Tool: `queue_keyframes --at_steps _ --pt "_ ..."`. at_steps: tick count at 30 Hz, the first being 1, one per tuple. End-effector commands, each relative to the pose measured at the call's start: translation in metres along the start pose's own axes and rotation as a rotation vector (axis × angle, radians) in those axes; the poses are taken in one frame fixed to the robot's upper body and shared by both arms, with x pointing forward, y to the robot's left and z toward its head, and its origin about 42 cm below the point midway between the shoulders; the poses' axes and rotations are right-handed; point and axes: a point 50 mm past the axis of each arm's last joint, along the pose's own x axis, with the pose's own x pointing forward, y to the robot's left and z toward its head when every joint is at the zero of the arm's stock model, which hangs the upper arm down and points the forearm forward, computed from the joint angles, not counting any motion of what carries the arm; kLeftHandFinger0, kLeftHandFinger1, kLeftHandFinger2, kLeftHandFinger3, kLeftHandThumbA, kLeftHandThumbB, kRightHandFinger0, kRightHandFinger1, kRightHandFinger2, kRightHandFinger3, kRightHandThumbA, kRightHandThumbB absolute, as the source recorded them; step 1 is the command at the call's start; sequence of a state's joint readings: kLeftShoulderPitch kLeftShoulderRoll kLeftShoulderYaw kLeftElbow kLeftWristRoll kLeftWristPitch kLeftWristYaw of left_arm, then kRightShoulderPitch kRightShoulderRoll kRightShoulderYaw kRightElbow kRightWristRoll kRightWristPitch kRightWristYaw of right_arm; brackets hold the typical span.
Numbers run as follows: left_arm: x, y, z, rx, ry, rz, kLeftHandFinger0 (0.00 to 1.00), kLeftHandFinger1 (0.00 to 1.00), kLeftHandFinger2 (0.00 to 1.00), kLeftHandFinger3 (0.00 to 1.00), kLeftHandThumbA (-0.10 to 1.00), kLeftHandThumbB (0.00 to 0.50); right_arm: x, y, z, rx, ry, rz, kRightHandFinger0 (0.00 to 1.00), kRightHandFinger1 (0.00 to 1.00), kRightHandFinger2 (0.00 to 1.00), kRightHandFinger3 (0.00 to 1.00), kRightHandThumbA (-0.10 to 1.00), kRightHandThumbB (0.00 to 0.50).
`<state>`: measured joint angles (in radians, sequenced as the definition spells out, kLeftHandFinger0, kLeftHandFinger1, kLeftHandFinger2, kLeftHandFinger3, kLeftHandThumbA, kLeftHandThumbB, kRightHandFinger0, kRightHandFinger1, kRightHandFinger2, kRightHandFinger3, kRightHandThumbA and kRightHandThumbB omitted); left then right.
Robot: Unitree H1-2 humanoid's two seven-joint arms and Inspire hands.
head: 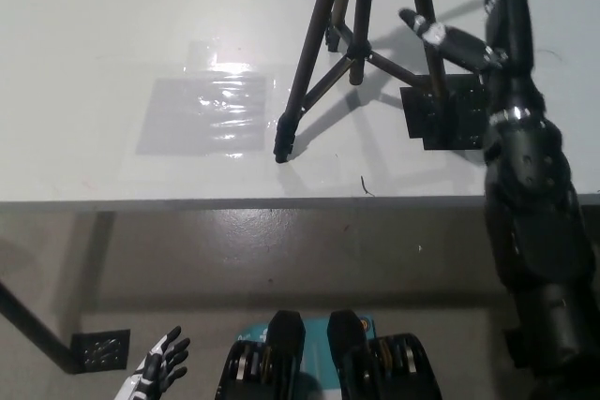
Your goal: A tripod lies near the right hand side of the table and the robot grab a leg of the tripod using its right hand and put it up right.
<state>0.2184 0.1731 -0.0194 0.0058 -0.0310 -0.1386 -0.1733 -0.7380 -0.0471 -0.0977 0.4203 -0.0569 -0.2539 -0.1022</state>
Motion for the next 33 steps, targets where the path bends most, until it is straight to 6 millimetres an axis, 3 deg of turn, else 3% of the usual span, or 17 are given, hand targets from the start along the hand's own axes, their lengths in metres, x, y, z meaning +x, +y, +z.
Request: queue_keyframes --at_steps 1,4,5,6,8,9,10,11,12,13,14,15,16,19,21,25,33 --pt "-0.011 0.005 0.002 0.024 -0.039 0.012 1.00 1.00 1.00 1.00 1.00 0.191 -0.110 -0.032 0.240 -0.014 -0.948 0.185 1.00 1.00 1.00 1.00 0.96 0.498" --pt "-0.010 0.007 0.002 0.022 -0.040 0.011 1.00 1.00 1.00 1.00 1.00 0.189 -0.160 -0.029 0.239 0.020 -0.921 0.180 1.00 1.00 1.00 1.00 0.84 0.500" --pt "-0.006 0.007 0.002 0.019 -0.045 0.014 1.00 1.00 1.00 1.00 1.00 0.178 -0.181 -0.023 0.237 0.036 -0.883 0.195 1.00 1.00 1.00 1.00 0.76 0.478" --pt "-0.006 0.008 0.003 0.017 -0.055 0.020 1.00 1.00 1.00 1.00 1.00 0.173 -0.204 -0.017 0.233 0.058 -0.837 0.186 1.00 1.00 1.00 1.00 0.77 0.449" --pt "-0.008 0.006 0.002 0.007 -0.053 0.019 1.00 1.00 1.00 1.00 1.00 0.183 -0.227 -0.016 0.228 0.062 -0.788 0.218 1.00 1.00 1.00 1.00 0.78 0.438" --pt "-0.008 0.005 0.002 0.000 -0.056 0.023 1.00 1.00 1.00 1.00 1.00 0.186 -0.238 -0.013 0.221 0.045 -0.762 0.202 1.00 1.00 1.00 1.00 0.82 0.432" --pt "-0.005 0.006 0.004 -0.007 -0.067 0.024 1.00 1.00 1.00 1.00 1.00 0.196 -0.247 -0.006 0.213 0.010 -0.729 0.147 1.00 1.00 1.00 1.00 0.94 0.405" --pt "-0.003 0.007 0.006 -0.017 -0.077 0.026 1.00 1.00 1.00 1.00 1.00 0.207 -0.254 -0.001 0.203 0.019 -0.660 0.118 1.00 1.00 1.00 1.00 0.95 0.434" --pt "-0.002 0.008 0.008 -0.032 -0.096 0.027 1.00 1.00 1.00 1.00 1.00 0.203 -0.258 -0.001 0.185 0.006 -0.608 0.136 1.00 1.00 1.00 1.00 0.99 0.382" --pt "-0.001 0.008 0.008 -0.038 -0.102 0.028 1.00 1.00 1.00 1.00 1.00 0.201 -0.259 -0.001 0.180 -0.003 -0.595 0.146 1.00 1.00 1.00 1.00 1.00 0.362" --pt "0.004 0.009 0.011 -0.045 -0.120 0.027 1.00 1.00 1.00 1.00 1.00 0.201 -0.262 -0.004 0.157 -0.029 -0.514 0.154 1.00 1.00 1.00 1.00 1.00 0.288" --pt "0.008 0.010 0.013 -0.049 -0.131 0.029 1.00 1.00 1.00 1.00 1.00 0.205 -0.263 -0.006 0.143 -0.024 -0.459 0.170 1.00 1.00 1.00 1.00 1.00 0.273" --pt "0.010 0.010 0.015 -0.039 -0.142 0.034 1.00 1.00 1.00 1.00 1.00 0.212 -0.267 -0.005 0.115 -0.037 -0.349 0.135 1.00 1.00 1.00 1.00 1.00 0.301" --pt "0.015 0.013 0.020 -0.035 -0.162 0.034 1.00 1.00 1.00 1.00 1.00 0.231 -0.275 -0.002 0.077 -0.022 -0.201 0.132 1.00 1.00 1.00 1.00 1.00 0.308" --pt "0.013 0.012 0.021 -0.030 -0.164 0.030 1.00 1.00 1.00 1.00 1.00 0.232 -0.289 -0.005 0.046 -0.024 -0.065 0.103 1.00 1.00 1.00 1.00 1.00 0.357" --pt "0.017 0.010 0.022 -0.042 -0.170 0.040 1.00 1.00 1.00 1.00 1.00 0.214 -0.299 -0.010 0.011 -0.043 0.063 0.094 1.00 1.00 1.00 1.00 1.00 0.299" --pt "0.022 0.011 0.026 -0.058 -0.181 0.035 1.00 1.00 1.00 1.00 1.00 0.215 -0.310 -0.003 -0.023 0.049 0.199 0.114 1.00 1.00 1.00 1.00 1.00 0.313"
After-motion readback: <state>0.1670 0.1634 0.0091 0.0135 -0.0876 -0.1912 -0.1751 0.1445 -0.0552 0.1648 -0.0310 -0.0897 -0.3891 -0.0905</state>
